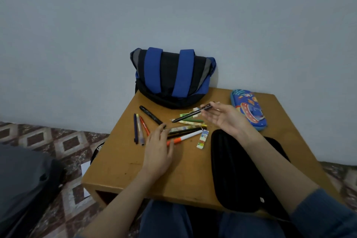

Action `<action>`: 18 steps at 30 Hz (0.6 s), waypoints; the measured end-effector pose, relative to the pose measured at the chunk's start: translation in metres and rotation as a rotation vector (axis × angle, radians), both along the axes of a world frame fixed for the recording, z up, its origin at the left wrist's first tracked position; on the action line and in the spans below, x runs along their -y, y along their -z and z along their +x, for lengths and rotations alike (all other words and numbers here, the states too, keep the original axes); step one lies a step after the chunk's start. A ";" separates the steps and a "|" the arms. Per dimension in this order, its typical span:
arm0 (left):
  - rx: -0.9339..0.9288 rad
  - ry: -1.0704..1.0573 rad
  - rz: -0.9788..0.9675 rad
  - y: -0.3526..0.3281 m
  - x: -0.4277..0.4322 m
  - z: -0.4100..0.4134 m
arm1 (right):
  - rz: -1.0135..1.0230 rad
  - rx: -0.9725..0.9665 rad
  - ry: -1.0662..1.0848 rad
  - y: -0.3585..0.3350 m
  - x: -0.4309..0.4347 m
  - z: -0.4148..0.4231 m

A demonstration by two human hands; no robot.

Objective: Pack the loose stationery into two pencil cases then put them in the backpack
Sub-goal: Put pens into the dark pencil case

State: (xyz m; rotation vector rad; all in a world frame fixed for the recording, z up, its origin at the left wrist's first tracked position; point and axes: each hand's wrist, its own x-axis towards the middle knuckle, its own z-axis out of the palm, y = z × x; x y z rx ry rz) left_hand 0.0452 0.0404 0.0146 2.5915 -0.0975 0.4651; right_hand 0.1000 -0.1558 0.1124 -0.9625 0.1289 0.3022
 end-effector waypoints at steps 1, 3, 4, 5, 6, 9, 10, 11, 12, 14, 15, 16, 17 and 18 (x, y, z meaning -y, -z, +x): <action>0.015 0.030 -0.055 -0.004 0.015 0.001 | 0.014 0.000 0.024 -0.001 0.013 -0.001; 0.018 0.105 -0.138 -0.012 0.043 0.002 | 0.039 -0.008 0.082 -0.003 0.037 -0.004; -0.012 0.138 -0.189 -0.014 0.056 0.001 | 0.037 -0.013 0.112 -0.004 0.047 -0.005; -0.055 0.170 -0.261 -0.017 0.071 -0.001 | 0.016 -0.007 0.150 -0.004 0.059 -0.007; -0.105 0.199 -0.340 -0.020 0.083 -0.003 | -0.029 0.006 0.184 -0.005 0.068 -0.008; -0.223 0.342 -0.334 -0.020 0.119 -0.009 | -0.251 0.071 0.320 -0.001 0.096 -0.012; -0.255 0.411 -0.265 -0.017 0.127 -0.010 | -0.343 0.085 0.359 0.000 0.103 -0.014; -0.292 0.479 -0.181 -0.014 0.134 -0.011 | -0.446 0.092 0.387 0.000 0.108 -0.015; -0.346 0.544 -0.074 -0.010 0.144 -0.014 | -0.548 0.093 0.416 0.001 0.118 -0.019; -0.409 0.587 0.192 0.001 0.147 -0.016 | -0.695 0.103 0.429 0.002 0.125 -0.019; -0.410 0.599 0.299 0.005 0.151 -0.018 | -0.753 0.102 0.436 0.004 0.132 -0.020; -0.400 0.598 0.349 0.008 0.153 -0.020 | -0.820 0.098 0.431 0.006 0.139 -0.019; -0.387 0.592 0.360 0.009 0.153 -0.020 | -0.888 0.090 0.423 0.010 0.144 -0.018; -0.376 0.590 0.355 0.010 0.151 -0.021 | -0.957 0.079 0.414 0.015 0.148 -0.016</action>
